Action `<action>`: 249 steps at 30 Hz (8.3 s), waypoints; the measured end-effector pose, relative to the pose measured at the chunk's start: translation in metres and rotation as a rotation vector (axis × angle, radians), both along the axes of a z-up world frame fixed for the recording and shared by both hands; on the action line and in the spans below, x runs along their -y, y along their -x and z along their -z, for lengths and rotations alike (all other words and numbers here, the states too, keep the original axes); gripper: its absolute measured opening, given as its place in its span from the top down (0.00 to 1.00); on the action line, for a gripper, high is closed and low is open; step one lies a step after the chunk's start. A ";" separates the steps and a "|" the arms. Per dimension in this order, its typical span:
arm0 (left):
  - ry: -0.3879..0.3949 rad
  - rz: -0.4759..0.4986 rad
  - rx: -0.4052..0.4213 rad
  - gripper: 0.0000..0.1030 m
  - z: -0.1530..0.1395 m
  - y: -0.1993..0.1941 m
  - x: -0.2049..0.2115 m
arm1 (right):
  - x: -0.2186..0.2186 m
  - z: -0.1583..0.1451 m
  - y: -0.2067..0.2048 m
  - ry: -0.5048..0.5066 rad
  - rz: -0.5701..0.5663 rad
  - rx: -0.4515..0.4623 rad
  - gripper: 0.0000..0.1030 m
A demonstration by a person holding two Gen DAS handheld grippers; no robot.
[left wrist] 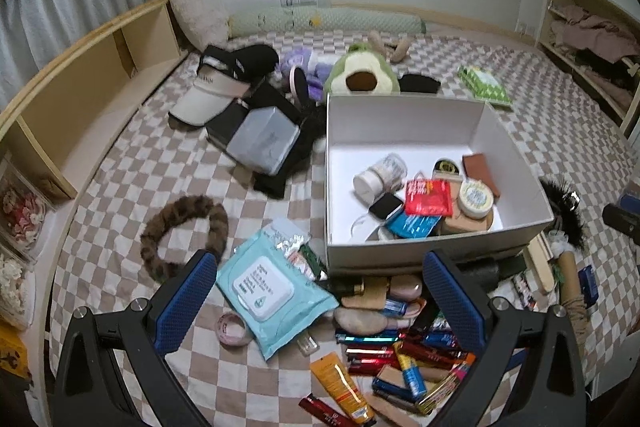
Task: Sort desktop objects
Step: 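Lower the left tool toward the red tube while the right tool approaches the clear lighter, then grasp the red 'First Look' tube with the left tool while the right grasps the clear lighter, then carry both items over the white box while the right tool releases the lighter inside, then lower the red tube into the white box and open the left tool, then withdraw both tools from the box back toward the cosmetics heap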
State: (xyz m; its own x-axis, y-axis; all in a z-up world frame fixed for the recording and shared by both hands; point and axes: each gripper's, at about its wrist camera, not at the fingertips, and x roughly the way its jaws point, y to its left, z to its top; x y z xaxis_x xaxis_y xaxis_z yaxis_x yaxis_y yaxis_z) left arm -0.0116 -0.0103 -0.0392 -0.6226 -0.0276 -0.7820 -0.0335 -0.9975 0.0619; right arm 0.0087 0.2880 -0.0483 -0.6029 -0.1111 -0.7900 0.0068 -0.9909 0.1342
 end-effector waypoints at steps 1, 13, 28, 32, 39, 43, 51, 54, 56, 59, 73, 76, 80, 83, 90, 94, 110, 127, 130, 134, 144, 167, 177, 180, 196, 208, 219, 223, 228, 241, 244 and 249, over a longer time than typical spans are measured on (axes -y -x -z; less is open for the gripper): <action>0.001 -0.003 0.014 0.00 0.004 0.002 0.003 | -0.001 0.003 0.001 0.007 -0.003 0.010 0.00; 0.042 -0.076 0.151 0.00 0.046 0.016 0.040 | -0.005 0.048 0.011 0.206 -0.014 0.168 0.00; 0.022 -0.007 0.297 0.00 0.083 0.015 0.032 | 0.012 0.102 0.029 0.109 -0.077 0.356 0.00; 0.018 0.053 0.354 0.00 0.096 0.012 0.018 | 0.026 0.111 0.023 0.085 -0.134 0.386 0.03; 0.052 0.132 0.396 0.00 0.108 -0.001 0.005 | 0.059 0.126 0.001 0.026 -0.258 0.427 0.17; 0.055 0.137 0.404 0.00 0.109 -0.005 0.007 | 0.080 0.138 -0.012 0.044 -0.314 0.464 0.19; 0.091 0.189 0.431 0.00 0.119 -0.018 0.010 | 0.136 0.147 -0.030 -0.060 -0.510 0.455 0.19; 0.097 0.258 0.409 0.00 0.122 -0.027 0.010 | 0.148 0.154 -0.033 -0.096 -0.538 0.470 0.19; 0.109 0.312 0.390 0.00 0.123 -0.034 0.010 | 0.152 0.159 -0.033 -0.098 -0.545 0.488 0.19; 0.124 0.379 0.400 0.00 0.130 -0.043 0.008 | 0.156 0.165 -0.034 -0.101 -0.557 0.513 0.19; 0.258 0.584 0.475 0.00 0.169 -0.079 -0.013 | 0.164 0.165 -0.038 -0.162 -0.626 0.493 0.19; 0.274 0.602 0.482 0.00 0.173 -0.083 -0.015 | 0.164 0.167 -0.038 -0.187 -0.631 0.492 0.19; 0.276 0.588 0.515 0.00 0.179 -0.082 -0.016 | 0.158 0.167 -0.032 -0.159 -0.600 0.502 0.19; 0.253 0.582 0.529 0.00 0.181 -0.080 -0.015 | 0.155 0.165 -0.027 -0.157 -0.584 0.504 0.19; 0.227 0.576 0.540 0.00 0.182 -0.083 -0.012 | 0.153 0.159 -0.024 -0.174 -0.596 0.502 0.19; 0.221 0.570 0.549 0.00 0.182 -0.085 -0.013 | 0.149 0.144 -0.019 -0.133 -0.585 0.481 0.19; 0.211 0.602 0.576 0.19 0.184 -0.109 -0.024 | 0.140 0.120 -0.014 -0.022 -0.437 0.427 0.19; 0.095 0.430 0.417 0.20 0.122 -0.128 -0.015 | 0.085 0.058 -0.003 0.113 -0.294 0.249 0.19; 0.064 0.414 0.346 0.20 0.098 -0.086 -0.008 | 0.071 0.041 -0.001 0.142 -0.258 0.200 0.19; 0.014 0.393 0.262 0.20 0.077 -0.033 0.001 | 0.053 0.013 0.007 0.191 -0.206 0.116 0.19; -0.011 0.343 0.114 0.19 0.034 0.036 -0.050 | 0.048 -0.002 0.069 0.240 -0.085 0.076 0.19; 0.016 0.256 0.157 0.19 0.061 0.081 -0.062 | 0.068 0.118 0.137 0.081 -0.105 0.489 0.19; -0.001 0.205 0.180 0.19 0.066 0.085 -0.059 | 0.069 0.122 0.134 0.045 -0.095 0.488 0.19; -0.037 0.181 0.194 0.19 0.067 0.090 -0.058 | 0.064 0.119 0.129 0.068 -0.098 0.467 0.19; -0.141 0.118 0.259 0.19 0.078 0.111 -0.075 | 0.046 0.081 0.101 0.037 -0.155 0.316 0.06; -0.124 0.089 0.358 0.19 0.103 0.125 -0.099 | 0.034 0.071 0.082 -0.001 -0.151 0.268 0.06; -0.095 0.094 0.432 0.19 0.119 0.129 -0.114 | 0.024 0.063 0.073 0.022 -0.126 0.256 0.06; -0.091 0.095 0.439 0.19 0.121 0.128 -0.115 | 0.022 0.062 0.072 0.026 -0.121 0.252 0.06; -0.089 0.093 0.431 0.19 0.119 0.127 -0.114 | 0.022 0.063 0.072 0.025 -0.119 0.252 0.06; -0.055 0.113 0.346 0.08 0.099 0.114 -0.109 | 0.016 0.057 0.065 0.033 -0.110 0.221 0.06; -0.046 0.128 0.323 0.04 0.094 0.106 -0.105 | 0.013 0.053 0.060 0.022 -0.107 0.197 0.06; -0.028 0.145 0.291 0.00 0.081 0.091 -0.094 | 0.006 0.044 0.051 0.037 -0.091 0.171 0.06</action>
